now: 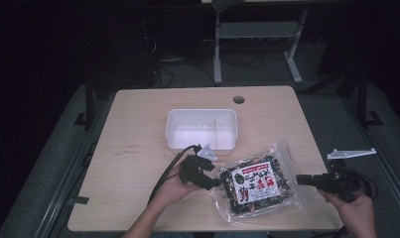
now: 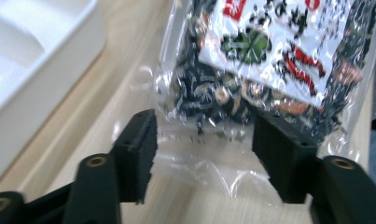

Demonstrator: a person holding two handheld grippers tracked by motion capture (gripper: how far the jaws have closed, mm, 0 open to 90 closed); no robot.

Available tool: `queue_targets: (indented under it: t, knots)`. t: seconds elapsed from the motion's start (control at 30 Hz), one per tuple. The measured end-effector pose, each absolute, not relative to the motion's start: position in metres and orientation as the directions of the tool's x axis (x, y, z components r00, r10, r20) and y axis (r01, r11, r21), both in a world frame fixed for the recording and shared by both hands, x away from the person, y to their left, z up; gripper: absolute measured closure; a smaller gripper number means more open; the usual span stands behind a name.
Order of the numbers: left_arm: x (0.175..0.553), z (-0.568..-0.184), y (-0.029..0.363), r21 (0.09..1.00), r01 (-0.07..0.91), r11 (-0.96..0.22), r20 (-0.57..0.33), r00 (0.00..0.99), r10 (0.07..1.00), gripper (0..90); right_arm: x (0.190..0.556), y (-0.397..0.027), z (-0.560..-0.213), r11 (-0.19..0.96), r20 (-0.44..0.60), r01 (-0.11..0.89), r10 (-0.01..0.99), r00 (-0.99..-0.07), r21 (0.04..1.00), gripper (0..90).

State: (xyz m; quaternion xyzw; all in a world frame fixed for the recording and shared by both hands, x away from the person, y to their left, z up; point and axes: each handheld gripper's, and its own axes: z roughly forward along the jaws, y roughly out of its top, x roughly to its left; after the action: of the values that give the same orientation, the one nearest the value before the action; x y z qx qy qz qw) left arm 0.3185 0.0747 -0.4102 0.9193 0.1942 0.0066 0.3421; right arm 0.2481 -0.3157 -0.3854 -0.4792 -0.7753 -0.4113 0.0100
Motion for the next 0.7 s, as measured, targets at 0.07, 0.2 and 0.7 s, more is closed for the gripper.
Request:
queue_targets:
  t: [0.07,0.2,0.7]
  knots:
    - [0.32,-0.409,0.074,0.637,0.353,-0.685,-0.127,0.925,0.359,32.9,0.247,-0.313,-0.377,0.219,0.391,0.736,0.732,-0.558,0.641,89.9]
    - [0.328,-0.405,0.075,0.643,0.363,-0.675,-0.163,0.925,0.342,28.2,0.249,-0.308,-0.366,0.259,0.365,0.713,0.718,-0.593,0.652,89.9]
    - [0.351,-0.404,0.08,0.67,0.424,-0.609,-0.328,0.906,0.269,26.1,0.263,-0.271,-0.31,0.417,0.261,0.595,0.622,-0.738,0.688,90.0]
